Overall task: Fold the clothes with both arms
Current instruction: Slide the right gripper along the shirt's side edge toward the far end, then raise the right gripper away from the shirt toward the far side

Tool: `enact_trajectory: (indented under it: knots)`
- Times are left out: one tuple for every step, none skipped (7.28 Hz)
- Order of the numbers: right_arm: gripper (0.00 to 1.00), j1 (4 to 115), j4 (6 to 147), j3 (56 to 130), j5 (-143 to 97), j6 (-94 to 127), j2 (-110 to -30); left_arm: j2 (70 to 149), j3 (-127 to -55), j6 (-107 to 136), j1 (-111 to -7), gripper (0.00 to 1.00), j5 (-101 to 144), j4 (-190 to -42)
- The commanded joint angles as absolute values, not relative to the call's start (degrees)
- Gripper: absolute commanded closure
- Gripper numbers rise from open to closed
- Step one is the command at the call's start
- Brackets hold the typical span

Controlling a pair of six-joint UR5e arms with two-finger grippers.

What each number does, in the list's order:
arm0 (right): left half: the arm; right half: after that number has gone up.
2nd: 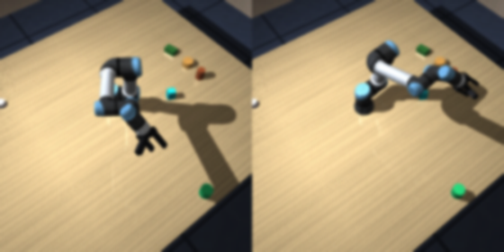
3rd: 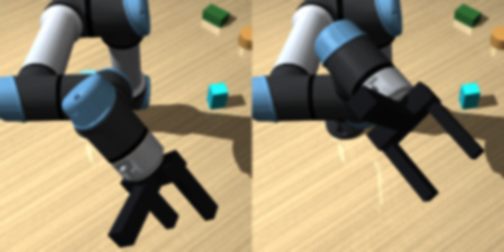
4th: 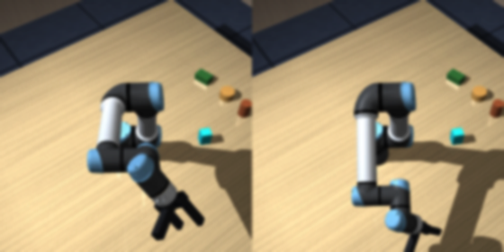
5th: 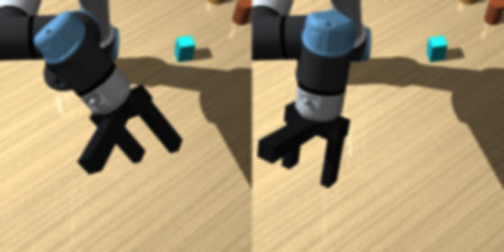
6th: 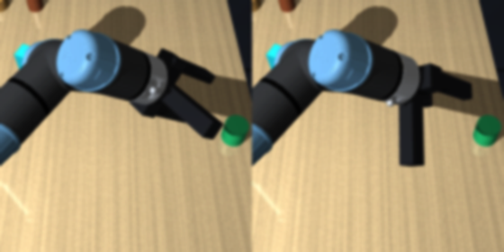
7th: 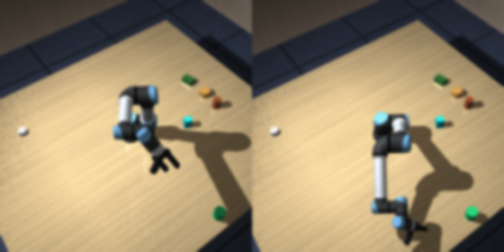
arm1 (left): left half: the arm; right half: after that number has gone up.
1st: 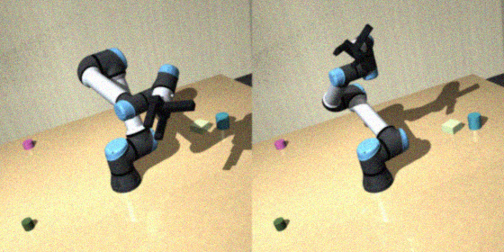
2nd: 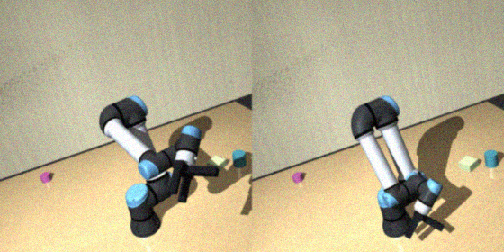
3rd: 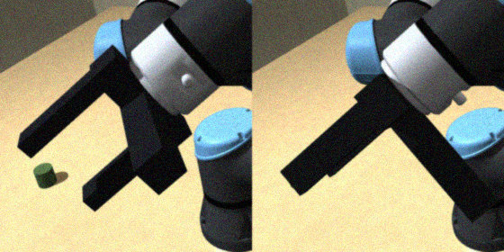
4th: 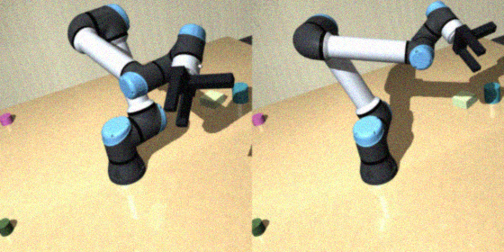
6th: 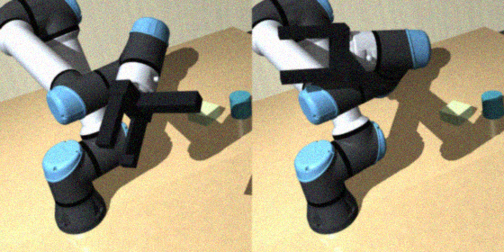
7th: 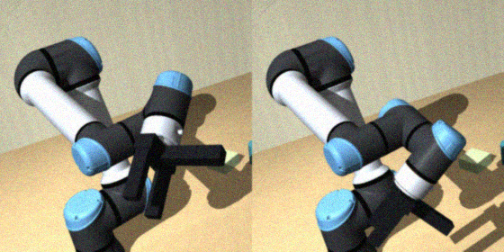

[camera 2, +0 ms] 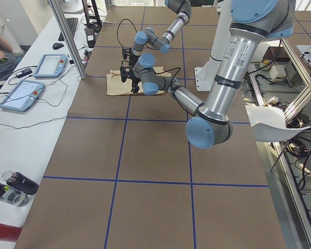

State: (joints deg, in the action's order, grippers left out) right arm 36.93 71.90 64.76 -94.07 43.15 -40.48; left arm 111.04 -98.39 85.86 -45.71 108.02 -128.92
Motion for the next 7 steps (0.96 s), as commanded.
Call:
enact_trajectory:
  knots:
    - [0.18,40.94,72.07,68.61,-98.41,38.16,-45.32,110.83,-98.61,86.13,-45.70,0.00,108.02,-128.85]
    - [0.18,41.22,71.81,69.77,-99.74,37.27,-46.83,110.83,-98.44,86.13,-45.70,0.00,108.02,-128.85]
    - [0.18,41.92,72.07,70.13,-99.93,37.00,-46.76,110.74,-98.35,86.05,-45.70,0.00,108.02,-128.85]
    - [0.18,43.23,72.42,71.27,-101.41,36.91,-46.06,110.74,-98.26,85.96,-45.70,0.00,108.02,-128.85]
    - [0.17,43.42,72.51,70.93,-101.25,37.18,-43.79,110.74,-98.35,85.96,-45.79,0.00,108.02,-128.85]
    - [0.16,43.42,72.51,69.27,-100.73,37.70,-40.64,110.74,-98.26,85.70,-45.70,0.00,108.02,-128.85]
    - [0.14,43.07,72.34,65.34,-98.29,38.75,-36.86,110.83,-98.17,85.43,-45.70,0.00,108.02,-128.76]
